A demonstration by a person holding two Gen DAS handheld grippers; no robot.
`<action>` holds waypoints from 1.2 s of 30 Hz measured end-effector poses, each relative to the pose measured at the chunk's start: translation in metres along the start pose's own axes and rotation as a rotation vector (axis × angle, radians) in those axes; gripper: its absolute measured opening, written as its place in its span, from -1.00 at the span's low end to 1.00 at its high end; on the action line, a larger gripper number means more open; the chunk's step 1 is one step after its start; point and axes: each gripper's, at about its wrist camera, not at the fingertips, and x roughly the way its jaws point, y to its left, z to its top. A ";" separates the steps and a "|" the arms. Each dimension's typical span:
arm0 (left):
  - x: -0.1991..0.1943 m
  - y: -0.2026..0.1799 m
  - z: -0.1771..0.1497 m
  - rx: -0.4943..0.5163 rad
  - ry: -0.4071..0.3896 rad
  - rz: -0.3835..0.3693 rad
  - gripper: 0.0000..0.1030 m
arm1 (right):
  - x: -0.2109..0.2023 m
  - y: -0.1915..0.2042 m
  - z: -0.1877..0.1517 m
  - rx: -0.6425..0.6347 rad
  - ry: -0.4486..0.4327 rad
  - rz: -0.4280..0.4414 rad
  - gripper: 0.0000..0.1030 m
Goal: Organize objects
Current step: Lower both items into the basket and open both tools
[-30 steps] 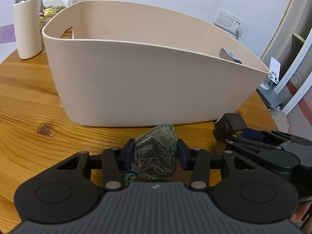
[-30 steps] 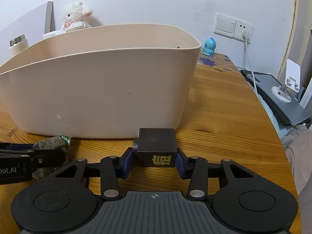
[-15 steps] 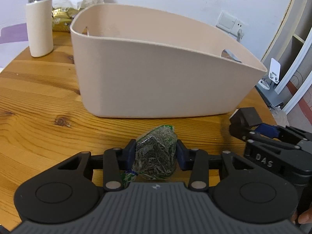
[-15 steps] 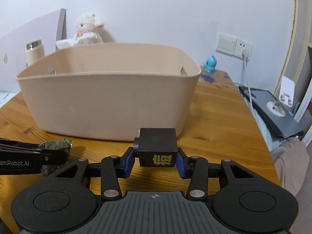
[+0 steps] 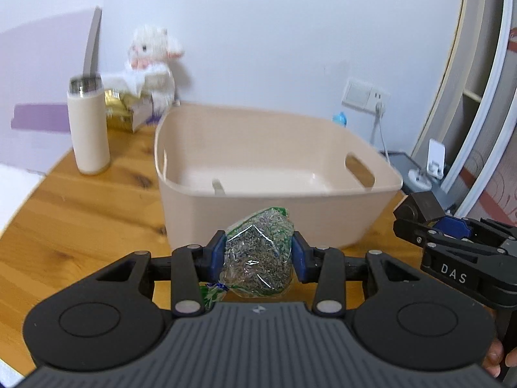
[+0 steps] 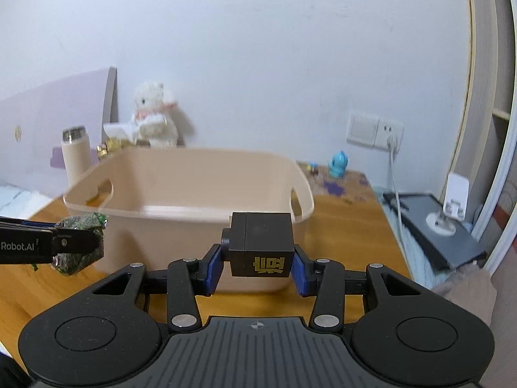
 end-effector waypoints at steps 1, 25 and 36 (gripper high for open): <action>-0.003 0.000 0.005 0.005 -0.014 0.003 -0.15 | -0.002 0.001 0.004 0.002 -0.013 0.001 -0.21; 0.108 0.016 0.055 0.135 0.065 0.181 -0.14 | 0.077 0.019 0.051 0.024 0.046 0.031 -0.20; 0.112 0.016 0.059 0.134 0.090 0.165 -0.13 | 0.105 0.030 0.040 -0.017 0.123 0.017 -0.21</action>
